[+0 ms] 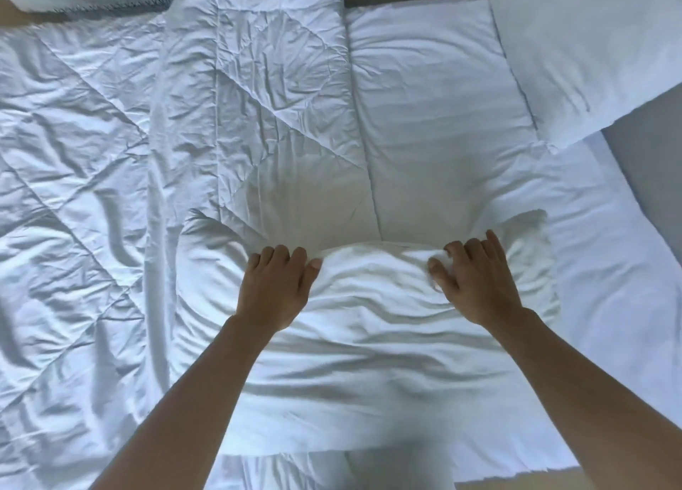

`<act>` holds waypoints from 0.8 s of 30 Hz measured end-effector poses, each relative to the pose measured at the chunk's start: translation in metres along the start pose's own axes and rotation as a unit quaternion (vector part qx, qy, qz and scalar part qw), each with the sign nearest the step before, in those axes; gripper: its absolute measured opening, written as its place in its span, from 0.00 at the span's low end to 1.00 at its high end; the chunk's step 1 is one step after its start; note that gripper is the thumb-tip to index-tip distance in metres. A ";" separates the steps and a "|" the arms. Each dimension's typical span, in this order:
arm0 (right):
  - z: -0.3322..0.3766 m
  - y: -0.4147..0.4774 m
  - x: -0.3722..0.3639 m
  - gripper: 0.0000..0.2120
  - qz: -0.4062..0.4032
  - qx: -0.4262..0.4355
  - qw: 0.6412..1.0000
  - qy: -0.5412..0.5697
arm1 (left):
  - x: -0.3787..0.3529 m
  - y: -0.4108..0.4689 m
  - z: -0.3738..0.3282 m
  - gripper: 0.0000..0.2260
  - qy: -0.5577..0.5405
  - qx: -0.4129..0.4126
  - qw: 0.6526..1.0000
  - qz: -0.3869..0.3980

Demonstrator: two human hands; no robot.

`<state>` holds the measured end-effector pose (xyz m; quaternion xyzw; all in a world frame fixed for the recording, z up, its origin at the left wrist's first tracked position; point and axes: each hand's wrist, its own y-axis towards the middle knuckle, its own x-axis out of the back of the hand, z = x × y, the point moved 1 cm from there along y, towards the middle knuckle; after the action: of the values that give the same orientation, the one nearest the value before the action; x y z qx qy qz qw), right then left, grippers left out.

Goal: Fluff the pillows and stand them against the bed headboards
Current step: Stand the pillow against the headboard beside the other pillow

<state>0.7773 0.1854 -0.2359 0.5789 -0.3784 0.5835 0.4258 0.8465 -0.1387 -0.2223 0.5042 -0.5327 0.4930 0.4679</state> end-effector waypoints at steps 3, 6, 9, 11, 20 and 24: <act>-0.001 -0.043 0.045 0.18 -0.031 0.020 0.999 0.033 | 0.037 -0.049 -0.013 0.18 -0.013 -0.016 1.000 -0.019; -0.008 -0.099 0.084 0.15 -0.034 0.050 0.997 0.053 | 0.070 -0.101 -0.029 0.16 -0.028 -0.041 0.999 -0.017; -0.015 -0.148 0.108 0.12 -0.033 0.088 0.995 0.036 | 0.094 -0.150 -0.043 0.15 -0.050 -0.067 0.996 -0.008; -0.018 -0.175 0.120 0.11 -0.028 0.112 0.993 0.034 | 0.105 -0.177 -0.050 0.16 -0.069 -0.089 0.994 0.016; -0.027 -0.226 0.150 0.09 0.065 0.107 0.986 0.105 | 0.144 -0.239 -0.078 0.10 -0.094 -0.118 0.979 0.139; -0.026 -0.228 0.159 0.09 0.098 0.087 0.990 0.062 | 0.152 -0.247 -0.079 0.08 -0.002 -0.134 0.985 0.107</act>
<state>0.9871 0.2989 -0.0902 0.5367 -0.3541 0.6875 0.3376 1.0854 -0.0729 -0.0519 0.3778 -0.6456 0.4640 0.4745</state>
